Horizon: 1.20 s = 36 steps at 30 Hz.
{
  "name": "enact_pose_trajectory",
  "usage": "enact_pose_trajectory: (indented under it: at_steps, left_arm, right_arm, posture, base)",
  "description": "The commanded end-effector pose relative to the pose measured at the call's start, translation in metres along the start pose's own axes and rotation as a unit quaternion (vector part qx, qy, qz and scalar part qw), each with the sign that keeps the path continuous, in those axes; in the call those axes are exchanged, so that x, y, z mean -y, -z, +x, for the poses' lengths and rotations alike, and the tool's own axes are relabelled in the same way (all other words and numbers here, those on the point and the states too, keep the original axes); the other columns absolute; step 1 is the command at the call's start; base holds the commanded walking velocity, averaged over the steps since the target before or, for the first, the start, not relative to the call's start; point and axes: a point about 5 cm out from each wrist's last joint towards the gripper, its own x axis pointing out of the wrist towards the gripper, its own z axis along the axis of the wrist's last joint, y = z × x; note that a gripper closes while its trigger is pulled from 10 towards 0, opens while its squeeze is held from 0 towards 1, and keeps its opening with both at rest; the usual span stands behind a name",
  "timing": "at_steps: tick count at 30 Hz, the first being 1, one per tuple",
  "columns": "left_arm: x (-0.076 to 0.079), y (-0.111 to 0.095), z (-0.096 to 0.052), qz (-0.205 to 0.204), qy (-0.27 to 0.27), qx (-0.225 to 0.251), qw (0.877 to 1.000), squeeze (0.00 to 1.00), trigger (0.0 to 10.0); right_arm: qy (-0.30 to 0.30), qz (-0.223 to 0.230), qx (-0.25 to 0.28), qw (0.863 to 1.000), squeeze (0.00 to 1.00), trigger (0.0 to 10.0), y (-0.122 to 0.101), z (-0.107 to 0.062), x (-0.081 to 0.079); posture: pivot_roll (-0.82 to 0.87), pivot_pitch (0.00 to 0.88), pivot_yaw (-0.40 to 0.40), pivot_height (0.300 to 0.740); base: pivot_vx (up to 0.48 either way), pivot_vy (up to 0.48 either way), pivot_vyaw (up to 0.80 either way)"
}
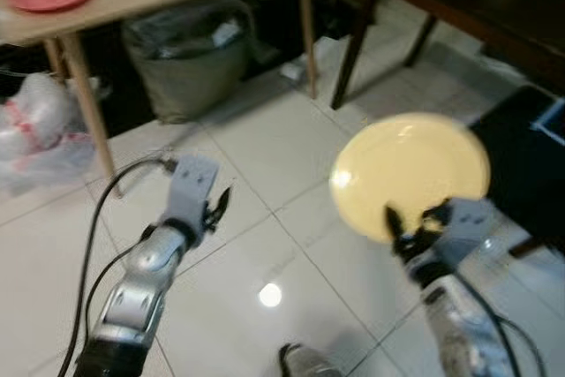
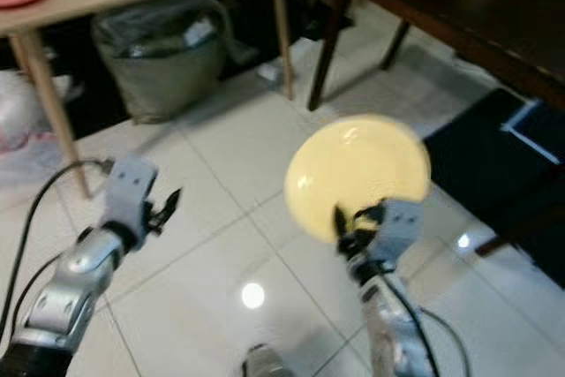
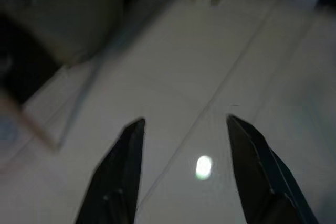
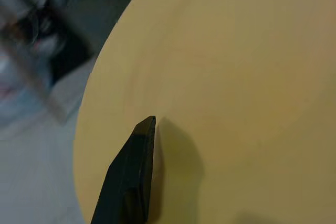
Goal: Setting the table
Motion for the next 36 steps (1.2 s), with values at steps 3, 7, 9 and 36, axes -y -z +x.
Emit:
enact_pose_trajectory:
  at_steps: [3,7,9,36]
  left_arm:
    - [-0.002,0.041,-0.012,0.016,-0.025,-0.056,0.998,0.0,10.0]
    - [0.002,0.083,-0.028,0.017,-0.025,-0.127,0.991,0.0,10.0]
    - [0.002,0.097,-0.034,0.008,-0.03,-0.154,0.988,0.0,10.0]
    - [0.003,0.109,-0.04,-0.019,-0.056,-0.145,0.988,0.0,10.0]
  right_arm:
    - [-0.036,0.016,-0.062,0.997,0.0,10.0,0.034,-0.004,-0.008]
    - [-0.054,0.029,-0.122,0.991,0.0,10.0,0.069,-0.007,-0.015]
    - [-0.055,0.036,-0.131,0.989,0.0,10.0,0.074,-0.007,-0.016]
    - [-0.082,0.029,-0.075,0.993,0.0,10.0,0.051,0.015,-0.012]
  posture:
    - [-0.16,0.074,0.038,0.74]
    - [-0.15,0.068,0.023,0.74]
    - [-0.14,0.066,0.021,0.74]
    - [-0.11,0.066,-0.029,0.74]
  base:
    - [0.0,0.0,-0.78]
    - [0.0,0.0,-0.78]
    - [0.0,0.0,-0.78]
    - [0.0,0.0,-0.78]
